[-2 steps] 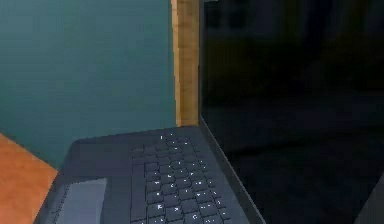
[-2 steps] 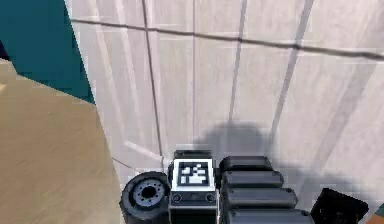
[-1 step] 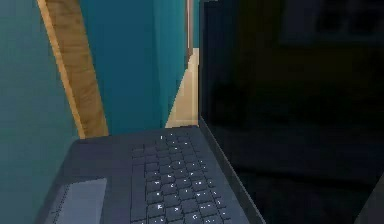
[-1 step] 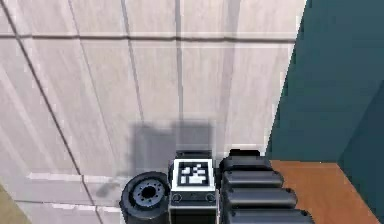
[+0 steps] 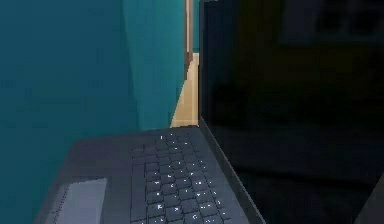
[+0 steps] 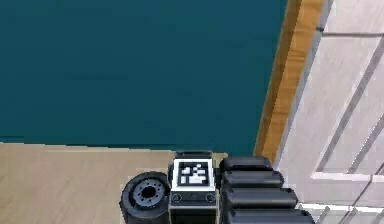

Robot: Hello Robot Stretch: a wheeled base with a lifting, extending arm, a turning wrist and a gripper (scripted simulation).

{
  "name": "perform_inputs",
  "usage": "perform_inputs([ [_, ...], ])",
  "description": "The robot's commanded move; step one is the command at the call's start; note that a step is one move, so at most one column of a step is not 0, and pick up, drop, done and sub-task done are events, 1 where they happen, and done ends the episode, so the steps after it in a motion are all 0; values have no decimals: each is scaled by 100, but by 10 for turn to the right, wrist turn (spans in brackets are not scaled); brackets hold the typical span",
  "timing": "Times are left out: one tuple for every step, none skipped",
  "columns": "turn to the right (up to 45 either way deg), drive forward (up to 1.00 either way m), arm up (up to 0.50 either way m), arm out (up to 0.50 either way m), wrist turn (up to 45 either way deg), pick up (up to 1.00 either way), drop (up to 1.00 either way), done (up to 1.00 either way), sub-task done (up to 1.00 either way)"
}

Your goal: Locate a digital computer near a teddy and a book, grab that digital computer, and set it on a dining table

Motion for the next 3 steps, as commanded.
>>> perform_inputs([
  [0, 100, 0, 0, 0, 0, 0, 0, 0],
  [30, 0, 0, 0, 0, 0, 0, 0, 0],
  [450, 0, 0, 0, 0, 0, 0, 0, 0],
])
